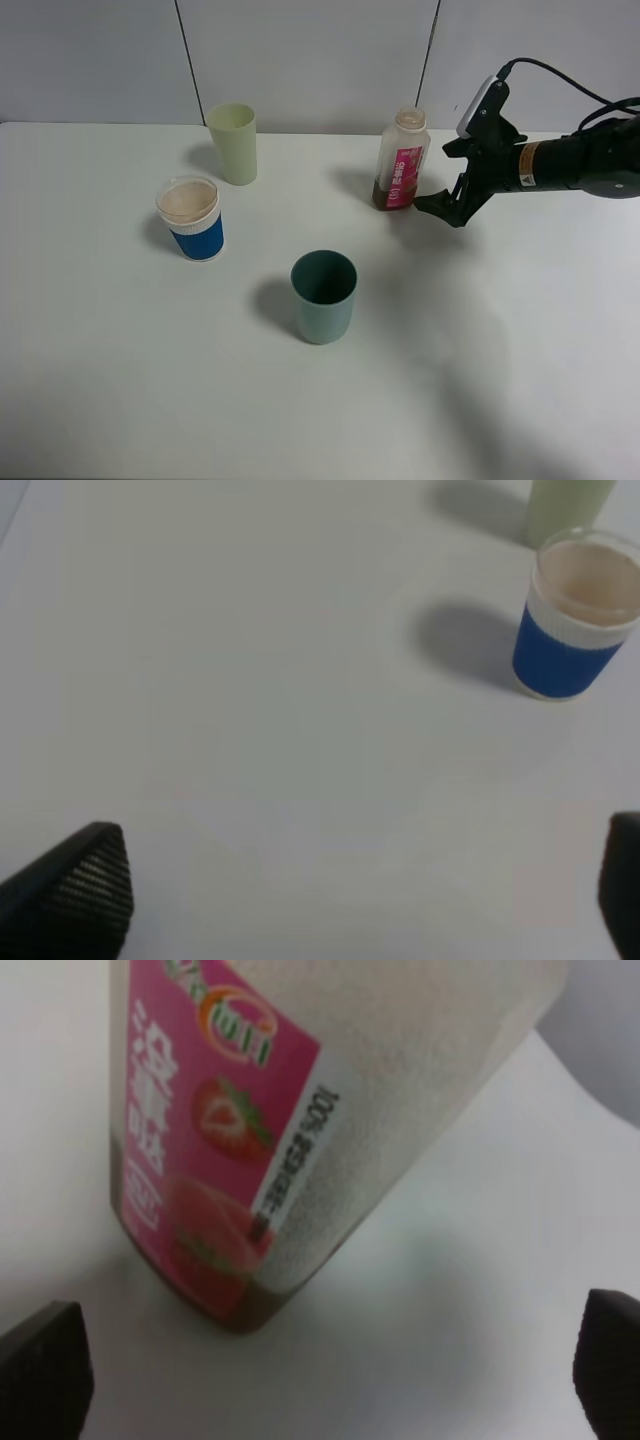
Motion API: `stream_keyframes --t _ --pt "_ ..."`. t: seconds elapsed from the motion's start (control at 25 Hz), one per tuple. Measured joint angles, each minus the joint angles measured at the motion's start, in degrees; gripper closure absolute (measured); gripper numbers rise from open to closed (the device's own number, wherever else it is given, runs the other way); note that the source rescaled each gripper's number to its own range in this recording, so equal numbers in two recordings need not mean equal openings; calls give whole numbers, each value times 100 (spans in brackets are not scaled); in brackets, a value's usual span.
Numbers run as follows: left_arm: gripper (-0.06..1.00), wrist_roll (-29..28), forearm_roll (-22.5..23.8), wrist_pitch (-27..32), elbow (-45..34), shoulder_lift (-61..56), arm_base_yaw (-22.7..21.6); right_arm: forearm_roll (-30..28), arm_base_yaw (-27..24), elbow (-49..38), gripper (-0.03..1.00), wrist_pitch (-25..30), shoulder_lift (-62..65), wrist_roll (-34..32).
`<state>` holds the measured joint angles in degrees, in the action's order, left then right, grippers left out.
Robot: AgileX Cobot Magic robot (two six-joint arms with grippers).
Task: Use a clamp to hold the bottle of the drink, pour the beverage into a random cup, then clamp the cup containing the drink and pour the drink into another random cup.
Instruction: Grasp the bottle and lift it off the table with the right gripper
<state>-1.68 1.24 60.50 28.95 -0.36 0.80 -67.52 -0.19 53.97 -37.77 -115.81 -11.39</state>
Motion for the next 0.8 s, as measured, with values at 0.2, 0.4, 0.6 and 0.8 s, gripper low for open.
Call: stream_keyframes --t 0.2,0.4,0.6,0.8 --pt "17 0 0 0 0 0 0 14 0 278 -1 -43 -309 23" --pt "17 0 0 0 0 0 0 -139 0 423 -1 -229 -396 23" --pt "17 0 0 0 0 0 0 -246 0 489 -1 -618 -632 -27" --pt "17 0 0 0 0 0 0 -250 0 516 -1 -869 -688 -129"
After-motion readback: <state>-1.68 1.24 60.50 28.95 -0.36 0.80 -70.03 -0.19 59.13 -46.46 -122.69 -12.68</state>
